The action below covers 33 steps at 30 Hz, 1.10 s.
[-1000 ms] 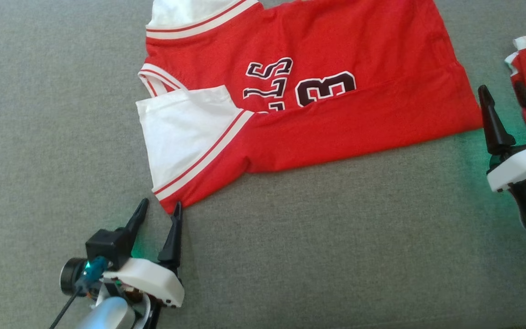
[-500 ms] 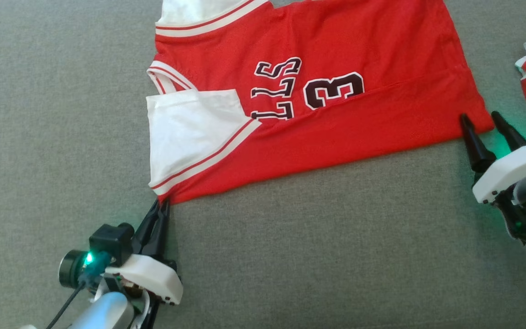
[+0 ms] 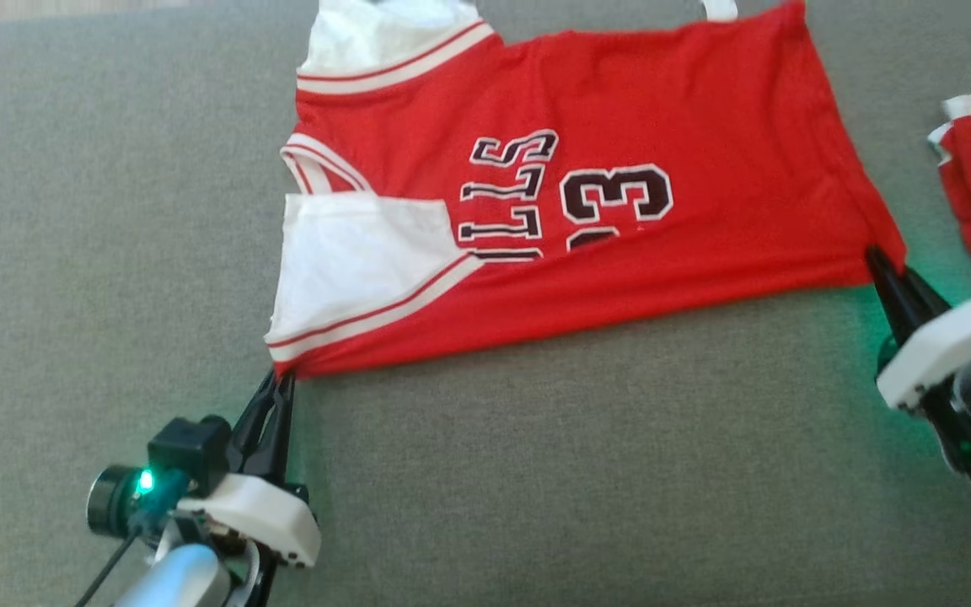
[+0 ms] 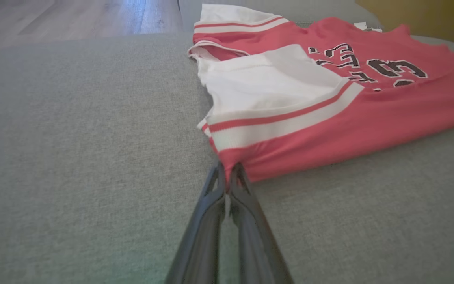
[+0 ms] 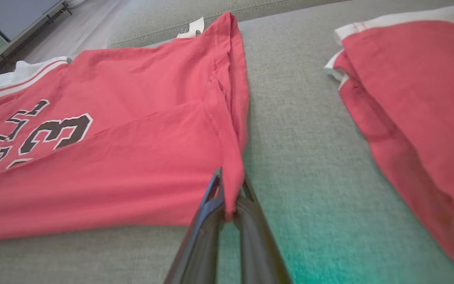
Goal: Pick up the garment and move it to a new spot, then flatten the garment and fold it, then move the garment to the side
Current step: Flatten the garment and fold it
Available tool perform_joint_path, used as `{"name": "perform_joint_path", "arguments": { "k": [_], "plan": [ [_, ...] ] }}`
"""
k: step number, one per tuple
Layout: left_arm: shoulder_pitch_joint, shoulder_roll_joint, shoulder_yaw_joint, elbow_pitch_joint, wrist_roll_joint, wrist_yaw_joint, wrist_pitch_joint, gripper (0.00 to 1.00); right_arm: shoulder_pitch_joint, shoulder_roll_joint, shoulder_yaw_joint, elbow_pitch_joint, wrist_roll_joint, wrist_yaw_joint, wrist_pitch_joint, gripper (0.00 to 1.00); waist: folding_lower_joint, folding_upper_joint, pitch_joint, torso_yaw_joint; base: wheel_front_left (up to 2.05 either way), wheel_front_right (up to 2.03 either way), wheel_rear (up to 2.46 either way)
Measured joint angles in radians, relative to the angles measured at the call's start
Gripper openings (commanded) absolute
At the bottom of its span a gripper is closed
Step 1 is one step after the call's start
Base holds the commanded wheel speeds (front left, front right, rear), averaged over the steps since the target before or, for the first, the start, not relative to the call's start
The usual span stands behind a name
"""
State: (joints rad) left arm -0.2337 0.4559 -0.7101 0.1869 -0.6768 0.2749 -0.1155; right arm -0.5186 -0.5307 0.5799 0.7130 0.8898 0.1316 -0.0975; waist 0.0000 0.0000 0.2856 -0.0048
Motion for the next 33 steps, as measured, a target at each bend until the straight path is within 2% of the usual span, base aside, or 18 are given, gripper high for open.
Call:
{"name": "perform_joint_path", "arguments": {
  "k": [7, 14, 21, 22, 23, 24, 25, 30, 33],
  "plan": [
    [0.101, 0.017, -0.008, -0.070, -0.005, 0.035, 0.028, 0.00, 0.113, -0.035, 0.002, -0.042, 0.018, 0.000, -0.029, 0.00, -0.0001, 0.0000, -0.055, -0.009, 0.00, 0.00, 0.00],
    [0.234, 0.036, -0.035, -0.163, -0.021, 0.097, 0.041, 0.00, 0.254, -0.050, -0.040, -0.080, 0.019, 0.000, -0.040, 0.00, -0.0001, 0.0000, -0.110, -0.007, 0.00, 0.00, 0.00],
    [0.267, 0.041, -0.064, -0.191, -0.028, 0.104, 0.063, 0.00, 0.348, -0.050, -0.083, -0.090, 0.016, 0.000, -0.040, 0.00, -0.0002, 0.0000, -0.147, 0.008, 0.00, 0.00, 0.00],
    [0.274, 0.042, -0.067, -0.193, -0.028, 0.104, 0.073, 0.00, 0.371, -0.048, -0.100, -0.095, 0.010, 0.000, -0.037, 0.37, -0.0002, 0.0000, -0.156, 0.010, 0.00, 0.00, 0.00],
    [0.279, 0.043, -0.068, -0.193, -0.028, 0.105, 0.077, 0.30, 0.378, -0.048, -0.106, -0.096, 0.002, 0.000, -0.034, 0.92, -0.0002, 0.0000, -0.158, 0.010, 0.00, 0.00, 0.00],
    [0.282, 0.043, -0.071, -0.193, -0.028, 0.105, 0.081, 0.85, 0.385, -0.046, -0.116, -0.096, -0.006, 0.000, -0.034, 1.00, -0.0001, 0.0000, -0.161, 0.010, 0.00, 0.00, 0.00],
    [0.282, 0.043, -0.073, -0.193, -0.028, 0.105, 0.082, 1.00, 0.390, -0.043, -0.129, -0.096, -0.015, 0.000, -0.035, 1.00, -0.0001, 0.0000, -0.163, 0.010, 0.00, 0.00, 0.00],
    [0.272, 0.071, -0.072, -0.207, -0.021, 0.112, 0.098, 1.00, 0.390, -0.040, -0.207, -0.112, -0.075, 0.000, -0.053, 1.00, -0.0002, 0.0000, -0.159, 0.005, 0.00, 0.00, 0.00],
    [0.201, 0.087, -0.068, -0.228, 0.004, 0.087, 0.116, 1.00, 0.387, -0.024, -0.251, -0.146, -0.113, 0.000, -0.071, 1.00, 0.0000, 0.0000, -0.135, 0.004, 0.00, 0.00, 0.00]
  ]
}}
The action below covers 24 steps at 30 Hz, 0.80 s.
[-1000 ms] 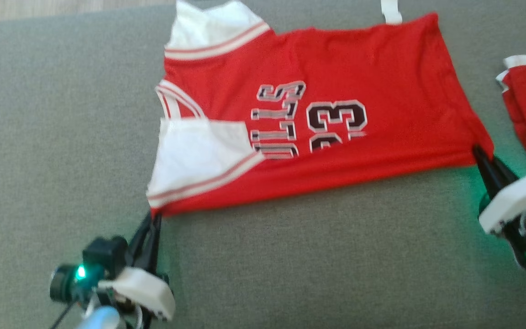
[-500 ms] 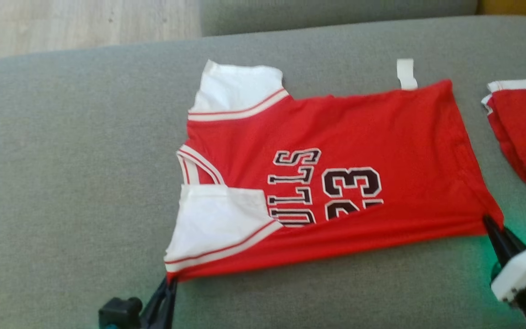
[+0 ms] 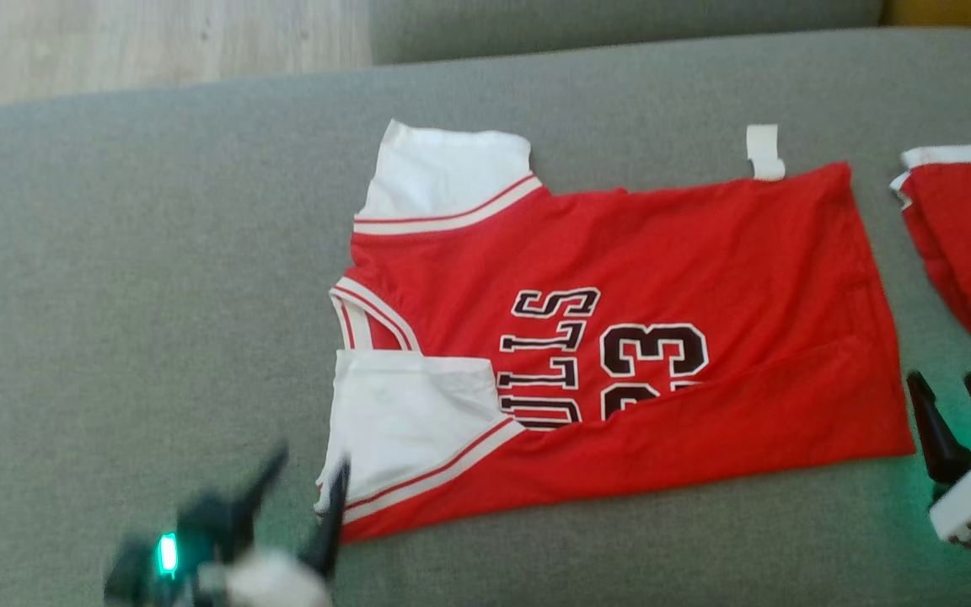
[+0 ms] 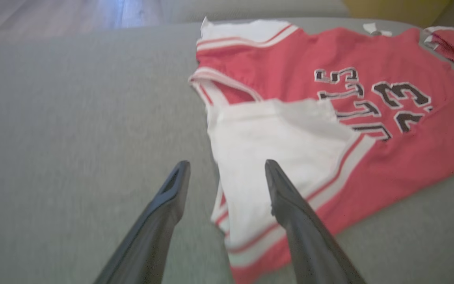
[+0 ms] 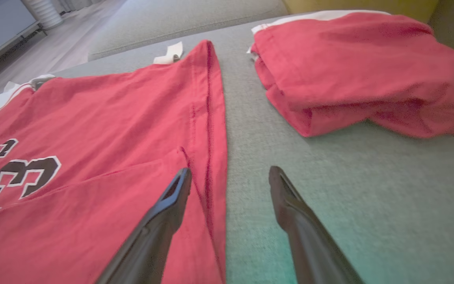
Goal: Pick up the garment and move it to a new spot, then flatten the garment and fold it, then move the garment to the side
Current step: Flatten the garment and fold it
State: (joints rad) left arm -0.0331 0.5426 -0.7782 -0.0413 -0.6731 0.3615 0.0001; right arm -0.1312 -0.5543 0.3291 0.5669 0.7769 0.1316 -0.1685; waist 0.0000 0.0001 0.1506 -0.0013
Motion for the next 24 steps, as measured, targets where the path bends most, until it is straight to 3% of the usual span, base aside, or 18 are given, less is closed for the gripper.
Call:
{"name": "perform_joint_path", "arguments": {
  "k": [3, 7, 11, 15, 19, 24],
  "plan": [
    [-0.166, 0.015, 0.015, -0.010, 0.024, -0.040, 0.042, 1.00, -0.002, 0.021, -0.031, -0.040, -0.043, 0.000, 0.000, 1.00, 0.0001, 0.0000, 0.036, -0.002, 0.00, 0.00, 0.00],
    [-0.440, 0.016, 0.042, 0.020, 0.023, -0.138, 0.133, 1.00, -0.021, 0.046, -0.067, -0.100, -0.097, 0.000, 0.018, 1.00, 0.0002, 0.0000, 0.096, -0.009, 0.00, 0.00, 0.00],
    [-0.669, -0.005, 0.059, 0.123, -0.038, -0.243, 0.280, 1.00, -0.070, 0.054, -0.105, -0.178, -0.144, 0.000, 0.049, 1.00, 0.0003, 0.0000, 0.158, -0.026, 0.00, 0.00, 0.00],
    [-0.861, -0.033, 0.073, 0.278, -0.098, -0.313, 0.416, 1.00, -0.102, 0.075, -0.130, -0.253, -0.185, 0.000, 0.083, 1.00, 0.0003, -0.0001, 0.219, -0.055, 0.00, 0.00, 0.00],
    [-0.982, -0.053, 0.081, 0.408, -0.135, -0.353, 0.511, 1.00, -0.105, 0.092, -0.156, -0.309, -0.211, 0.000, 0.105, 1.00, 0.0003, -0.0001, 0.275, -0.090, 0.00, 0.00, 0.00],
    [-1.055, -0.058, 0.093, 0.531, -0.144, -0.371, 0.559, 1.00, -0.105, 0.119, -0.184, -0.356, -0.240, 0.000, 0.117, 1.00, 0.0002, -0.0001, 0.337, -0.132, 0.00, 0.00, 0.00]
  ]
}}
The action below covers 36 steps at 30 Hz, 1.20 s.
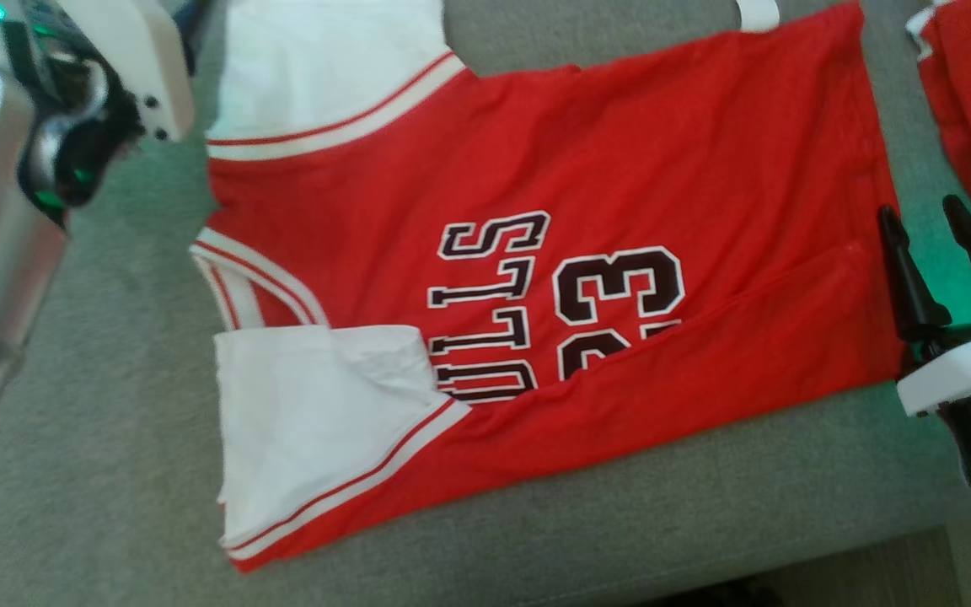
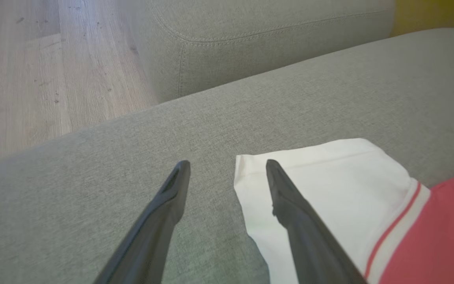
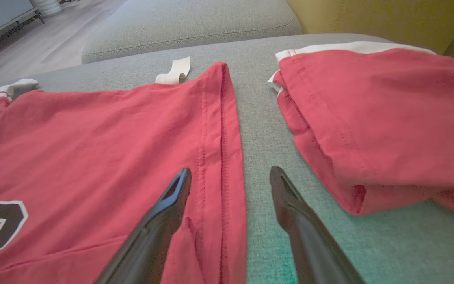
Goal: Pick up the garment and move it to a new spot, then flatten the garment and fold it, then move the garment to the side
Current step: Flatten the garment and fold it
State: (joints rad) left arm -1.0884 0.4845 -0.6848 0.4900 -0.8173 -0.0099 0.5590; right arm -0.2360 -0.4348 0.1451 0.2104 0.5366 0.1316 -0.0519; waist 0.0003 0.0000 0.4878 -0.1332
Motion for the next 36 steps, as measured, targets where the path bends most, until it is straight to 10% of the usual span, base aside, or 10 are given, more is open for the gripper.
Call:
{"name": "perform_joint_path", "arguments": {
  "k": [20, 25, 26, 36],
  "plan": [
    [-0.091, 0.007, -0.034, 0.112, 0.019, -0.052, 0.065, 1.00, -0.010, 0.053, -0.021, -0.028, -0.026, 0.000, 0.009, 1.00, -0.0002, 0.0000, 0.090, -0.074, 0.00, 0.00, 0.00],
    [-0.097, 0.012, -0.039, 0.111, 0.026, -0.051, 0.082, 0.35, -0.028, 0.058, -0.019, -0.019, -0.026, 0.000, 0.008, 1.00, -0.0002, 0.0000, 0.094, -0.083, 0.00, 0.00, 0.00],
    [-0.097, 0.013, -0.039, 0.110, 0.026, -0.050, 0.082, 0.00, -0.028, 0.058, -0.018, -0.018, -0.026, 0.000, 0.008, 1.00, -0.0002, 0.0000, 0.095, -0.085, 0.00, 0.00, 0.00],
    [-0.095, 0.025, -0.053, 0.078, 0.045, -0.026, 0.027, 0.00, -0.045, 0.058, -0.014, -0.015, -0.017, 0.000, 0.009, 1.00, -0.0003, 0.0000, 0.072, -0.078, 0.00, 0.00, 0.00]
  ]
}}
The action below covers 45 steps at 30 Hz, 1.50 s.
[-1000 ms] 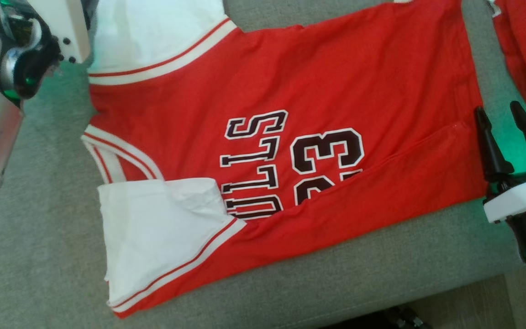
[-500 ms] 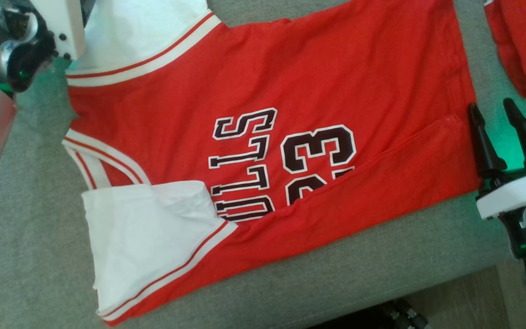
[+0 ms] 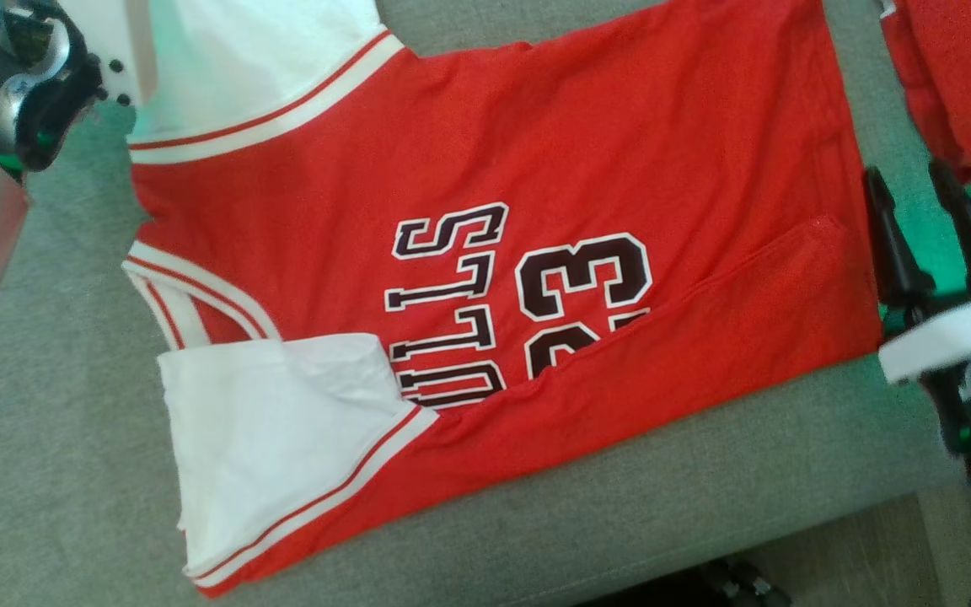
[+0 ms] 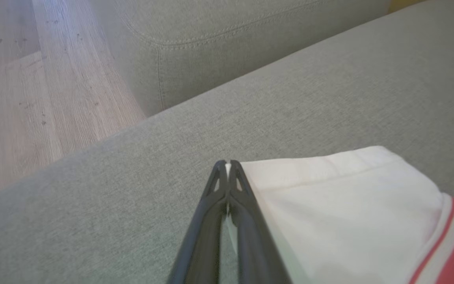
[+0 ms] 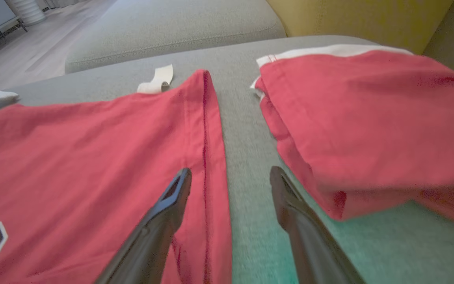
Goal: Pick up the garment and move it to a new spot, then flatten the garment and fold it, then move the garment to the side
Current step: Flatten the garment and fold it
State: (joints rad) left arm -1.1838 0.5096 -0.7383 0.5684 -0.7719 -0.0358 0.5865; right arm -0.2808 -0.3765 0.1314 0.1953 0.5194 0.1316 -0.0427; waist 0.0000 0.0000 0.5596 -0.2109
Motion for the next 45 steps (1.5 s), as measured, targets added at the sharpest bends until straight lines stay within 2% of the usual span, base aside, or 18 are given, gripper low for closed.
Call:
{"name": "perform_joint_path", "arguments": {
  "k": [6, 10, 14, 20, 26, 27, 29, 30, 31, 32, 33, 38, 45],
  "plan": [
    [0.003, -0.016, -0.006, -0.039, 0.016, -0.018, -0.088, 0.00, -0.127, -0.014, 0.022, 0.018, 0.019, 0.000, 0.111, 1.00, 0.0000, 0.0000, -0.040, 0.031, 0.00, 0.00, 0.00],
    [0.004, -0.025, -0.012, -0.069, 0.029, -0.026, -0.123, 0.00, -0.248, -0.014, 0.054, 0.090, 0.059, 0.000, 0.219, 1.00, -0.0001, 0.0000, -0.063, 0.065, 0.00, 0.00, 0.00],
    [0.004, -0.030, -0.024, -0.104, 0.038, -0.027, -0.135, 0.00, -0.360, -0.017, 0.085, 0.196, 0.089, 0.000, 0.278, 1.00, -0.0001, 0.0001, -0.072, 0.100, 0.00, 0.00, 0.00],
    [0.002, -0.052, -0.039, -0.151, 0.043, -0.028, -0.149, 0.00, -0.489, -0.044, 0.100, 0.389, 0.095, 0.000, 0.300, 1.00, 0.0000, 0.0000, -0.051, 0.152, 0.00, 0.00, 0.00],
    [0.002, -0.051, -0.042, -0.151, 0.044, -0.028, -0.160, 0.00, -0.543, -0.038, 0.140, 0.471, 0.109, 0.000, 0.298, 1.00, 0.0000, 0.0000, -0.044, 0.167, 0.00, 0.00, 0.00],
    [0.002, -0.051, -0.043, -0.151, 0.044, -0.028, -0.164, 0.00, -0.549, -0.038, 0.149, 0.482, 0.112, 0.000, 0.296, 0.97, 0.0000, 0.0000, -0.044, 0.168, 0.00, 0.00, 0.00],
    [0.002, -0.051, -0.045, -0.150, 0.044, -0.034, -0.166, 0.00, -0.557, -0.038, 0.164, 0.494, 0.119, 0.000, 0.288, 0.80, 0.0000, 0.0000, -0.046, 0.170, 0.00, 0.00, 0.00],
    [0.002, -0.051, -0.046, -0.149, 0.044, -0.035, -0.167, 0.00, -0.561, -0.038, 0.172, 0.499, 0.123, 0.000, 0.287, 0.65, 0.0000, 0.0000, -0.047, 0.170, 0.00, 0.00, 0.00],
    [0.002, -0.051, -0.047, -0.147, 0.047, -0.035, -0.167, 0.00, -0.566, -0.039, 0.182, 0.505, 0.126, 0.000, 0.280, 0.44, 0.0000, 0.0000, -0.048, 0.171, 0.00, 0.00, 0.00],
    [0.002, -0.051, -0.050, -0.144, 0.053, -0.035, -0.173, 0.00, -0.571, -0.040, 0.189, 0.509, 0.129, 0.000, 0.277, 0.27, 0.0000, 0.0000, -0.050, 0.172, 0.00, 0.00, 0.00],
    [0.002, -0.051, -0.052, -0.143, 0.056, -0.035, -0.177, 0.00, -0.575, -0.042, 0.197, 0.512, 0.132, 0.000, 0.271, 0.02, 0.0000, 0.0000, -0.051, 0.172, 0.00, 0.00, 0.00],
    [0.000, -0.049, -0.070, -0.121, 0.091, -0.036, -0.223, 0.00, -0.593, -0.053, 0.221, 0.528, 0.147, 0.000, 0.233, 0.00, 0.0000, 0.0000, -0.060, 0.174, 0.00, 0.00, 0.00],
    [-0.025, -0.040, -0.069, -0.061, 0.143, -0.045, -0.356, 0.00, -0.638, -0.083, 0.226, 0.536, 0.164, 0.000, 0.148, 0.00, 0.0000, 0.0000, -0.075, 0.173, 0.00, 0.00, 0.00]
  ]
}}
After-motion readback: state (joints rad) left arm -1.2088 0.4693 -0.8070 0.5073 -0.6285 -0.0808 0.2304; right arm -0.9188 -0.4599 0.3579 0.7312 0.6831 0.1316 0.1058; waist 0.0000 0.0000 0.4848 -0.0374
